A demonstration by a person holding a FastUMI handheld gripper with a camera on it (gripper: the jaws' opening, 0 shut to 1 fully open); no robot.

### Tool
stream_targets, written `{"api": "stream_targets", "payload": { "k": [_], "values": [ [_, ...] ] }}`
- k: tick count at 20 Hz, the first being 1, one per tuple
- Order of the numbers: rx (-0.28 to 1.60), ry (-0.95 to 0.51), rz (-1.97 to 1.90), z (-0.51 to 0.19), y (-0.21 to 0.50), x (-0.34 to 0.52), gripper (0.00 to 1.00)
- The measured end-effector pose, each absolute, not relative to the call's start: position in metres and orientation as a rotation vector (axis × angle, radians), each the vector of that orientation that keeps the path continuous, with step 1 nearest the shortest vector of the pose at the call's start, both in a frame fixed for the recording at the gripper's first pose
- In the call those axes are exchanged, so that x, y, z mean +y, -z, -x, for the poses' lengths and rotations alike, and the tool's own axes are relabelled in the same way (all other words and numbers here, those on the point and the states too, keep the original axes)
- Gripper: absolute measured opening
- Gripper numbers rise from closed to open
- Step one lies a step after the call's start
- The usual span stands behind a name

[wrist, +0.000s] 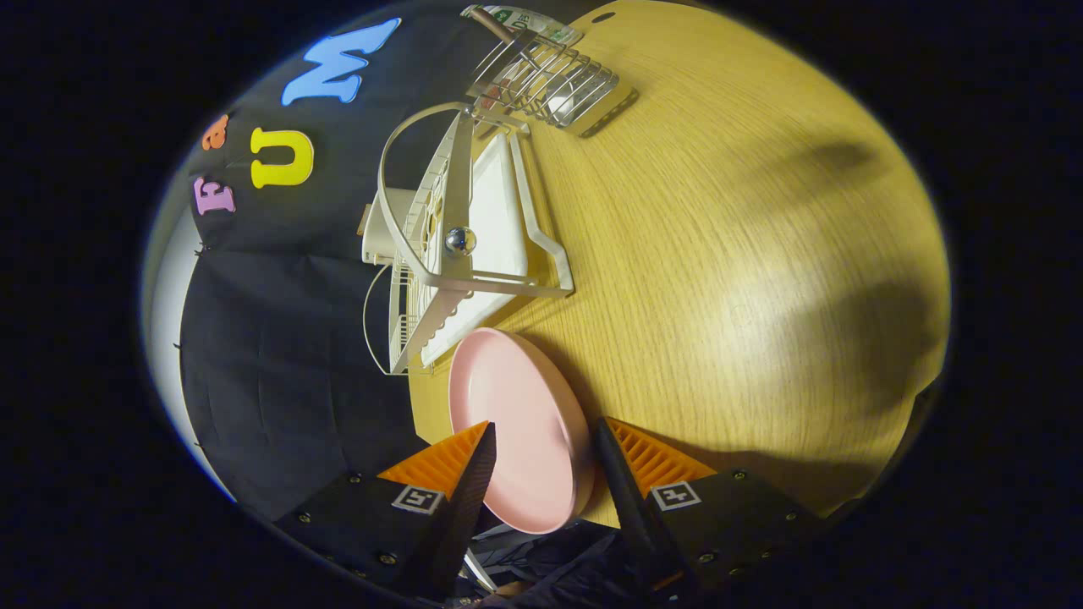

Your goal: Take the plate from the dish rack, then take the spoon from the basket and place it into the plate.

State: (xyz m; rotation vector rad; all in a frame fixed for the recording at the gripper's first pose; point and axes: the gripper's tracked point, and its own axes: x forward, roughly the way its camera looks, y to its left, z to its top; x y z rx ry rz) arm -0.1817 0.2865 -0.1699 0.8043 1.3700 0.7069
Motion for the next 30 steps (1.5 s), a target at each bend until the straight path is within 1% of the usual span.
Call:
{"api": "stream_targets", "payload": {
  "k": [3, 4, 6, 14, 17, 21, 25, 30],
  "values": [
    [1.364, -0.702, -0.796, 0.175, 0.167, 0.273, 0.74],
    [1.349, -0.688, -0.775, 0.171, 0.167, 0.266, 0.79],
    [1.301, -0.652, -0.729, 0.153, 0.164, 0.249, 0.79],
    [0.992, -0.447, -0.773, 0.018, 0.110, 0.193, 0.78],
    [0.851, -0.395, -0.716, -0.032, 0.083, 0.174, 0.78],
    [0.710, -0.356, -0.625, -0.088, 0.058, 0.176, 0.78],
    [0.681, -0.364, -0.598, -0.124, 0.052, 0.197, 0.78],
    [0.700, -0.346, -0.569, -0.155, 0.075, 0.221, 0.78]
  ]
}}
